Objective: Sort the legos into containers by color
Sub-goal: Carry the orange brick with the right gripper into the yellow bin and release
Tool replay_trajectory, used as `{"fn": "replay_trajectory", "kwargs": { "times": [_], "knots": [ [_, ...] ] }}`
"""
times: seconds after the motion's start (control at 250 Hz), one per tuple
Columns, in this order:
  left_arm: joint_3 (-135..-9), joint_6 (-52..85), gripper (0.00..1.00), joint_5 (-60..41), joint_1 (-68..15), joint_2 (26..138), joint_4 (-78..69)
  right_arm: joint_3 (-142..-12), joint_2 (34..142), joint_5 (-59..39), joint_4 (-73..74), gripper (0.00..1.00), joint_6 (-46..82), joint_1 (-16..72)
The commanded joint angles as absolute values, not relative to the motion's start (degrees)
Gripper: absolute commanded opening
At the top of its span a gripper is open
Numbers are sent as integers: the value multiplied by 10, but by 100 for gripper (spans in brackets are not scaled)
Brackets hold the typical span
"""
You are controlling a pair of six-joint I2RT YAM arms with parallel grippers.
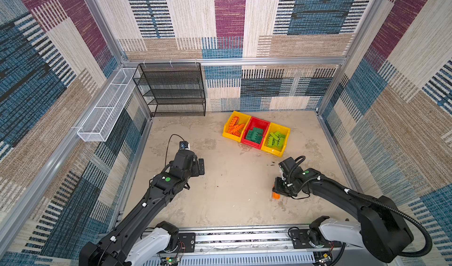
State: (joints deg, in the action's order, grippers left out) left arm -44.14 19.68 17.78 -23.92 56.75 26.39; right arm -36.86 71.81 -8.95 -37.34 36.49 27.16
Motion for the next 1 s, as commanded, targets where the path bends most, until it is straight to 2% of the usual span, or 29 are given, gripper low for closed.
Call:
{"fn": "replay_trajectory", "kwargs": {
  "times": [0.0,0.228,0.436,0.62,0.872,0.924,0.996],
  "knots": [
    [-460,175,100,179,-223,585,250,-415,741,-80,-358,26,346,272],
    [-487,158,100,158,-174,621,224,-630,853,-69,-362,27,294,271],
    [-504,173,100,144,-117,637,224,-872,1035,-85,-359,27,245,258],
    [-467,222,100,144,-87,614,209,-1096,1207,-95,-385,27,209,248],
    [-482,186,100,141,-42,621,224,-1385,1416,-108,-446,29,187,236],
    [-483,178,100,138,-29,621,225,-1444,1457,-116,-463,35,193,232],
    [-478,169,100,134,-12,616,218,-1497,1491,-130,-475,59,195,229]
  ]
}}
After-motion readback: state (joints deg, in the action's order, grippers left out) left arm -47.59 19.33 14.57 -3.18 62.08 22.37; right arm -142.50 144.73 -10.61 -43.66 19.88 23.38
